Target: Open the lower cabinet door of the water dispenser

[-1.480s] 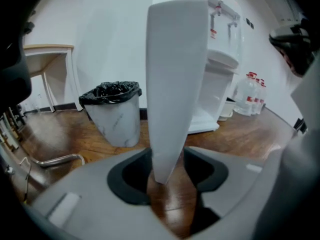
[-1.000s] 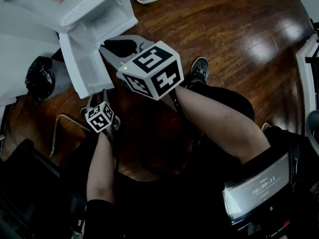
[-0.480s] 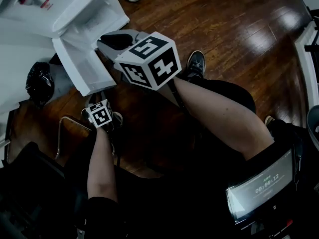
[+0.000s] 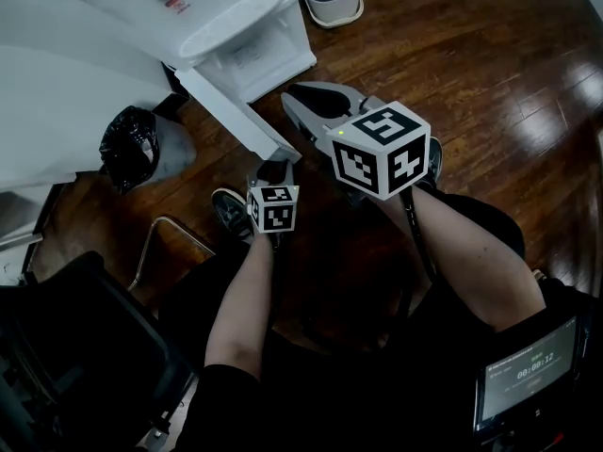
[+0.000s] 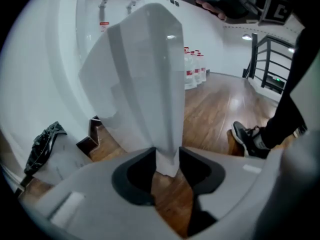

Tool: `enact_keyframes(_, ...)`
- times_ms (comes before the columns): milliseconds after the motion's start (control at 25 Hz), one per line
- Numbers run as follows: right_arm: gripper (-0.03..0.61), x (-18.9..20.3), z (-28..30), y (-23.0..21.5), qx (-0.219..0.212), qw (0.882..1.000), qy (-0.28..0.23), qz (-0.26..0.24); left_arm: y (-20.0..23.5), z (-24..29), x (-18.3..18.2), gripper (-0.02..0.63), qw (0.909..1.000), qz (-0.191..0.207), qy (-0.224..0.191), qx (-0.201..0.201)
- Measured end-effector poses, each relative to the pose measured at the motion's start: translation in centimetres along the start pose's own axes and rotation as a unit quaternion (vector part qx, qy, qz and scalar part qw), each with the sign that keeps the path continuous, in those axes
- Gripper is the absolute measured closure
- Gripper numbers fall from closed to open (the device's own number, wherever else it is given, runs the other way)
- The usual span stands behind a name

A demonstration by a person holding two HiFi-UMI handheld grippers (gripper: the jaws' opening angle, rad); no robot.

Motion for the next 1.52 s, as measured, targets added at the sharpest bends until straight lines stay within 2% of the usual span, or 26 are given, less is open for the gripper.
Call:
enact_keyframes(160,0.535,-1.7,-0.5,-1.1,0.009,1.000,-0.018,0.015,-1.3,1.8,-2.4,0.449,0.9992,0.025,-0.025,0.017)
enact_keyframes(400,0.536,-4.2,-1.3,-2.8,0.038,0.998,-0.044,-0.003,-2.3,3.8,-6.6,0.457,0.9972,-0.004,-0.066,0.035)
enact_keyframes(520,0.537,-5.2,-1.0,-4.2,0.052,0.997,-0.047,-0.012,-2.4,5.4,-8.0,0.457,0.9964,0.007,-0.069,0.048)
enact_keyframes(720,0.537,-7.3,0.5,-8.0,0.066,0.997,-0.047,0.013,-1.6,9.0,-9.5,0.499,0.9972,-0.002,-0.054,0.051)
enact_keyframes(800,0.537,-7.9,0.8,-9.0,0.070,0.996,-0.048,0.018,-1.4,10.0,-10.4,0.501,0.9975,-0.005,-0.052,0.048)
enact_keyframes(960,0.537,-9.4,1.0,-10.4,0.075,0.995,-0.053,0.029,-1.0,11.4,-12.0,0.494,0.9972,0.019,-0.060,0.039)
enact_keyframes(1200,0.543,-10.7,1.8,-12.3,0.085,0.995,-0.052,0.031,0.0,13.2,-14.2,0.498,0.9972,0.005,-0.067,0.031)
enact_keyframes(1280,0.545,-11.1,2.0,-12.9,0.087,0.994,-0.055,0.033,0.8,13.7,-14.7,0.516,0.9976,0.002,-0.067,0.017)
enact_keyframes(1400,0.546,-11.6,2.4,-13.5,0.091,0.994,-0.058,0.034,2.4,14.5,-15.1,0.592,0.9979,-0.009,-0.063,-0.010)
enact_keyframes(1520,0.546,-11.8,2.8,-14.1,0.093,0.994,-0.054,0.037,3.4,15.4,-15.7,0.591,0.9976,-0.016,-0.066,-0.015)
Point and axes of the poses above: the fingertips, and each gripper's own axes: z forward along the fingers, y to its left, x out of its underside, the point moved 1 cm from there along -z, backward along the fingers, and after that the axes turned 13 degrees about z, right-handed, at the moved point
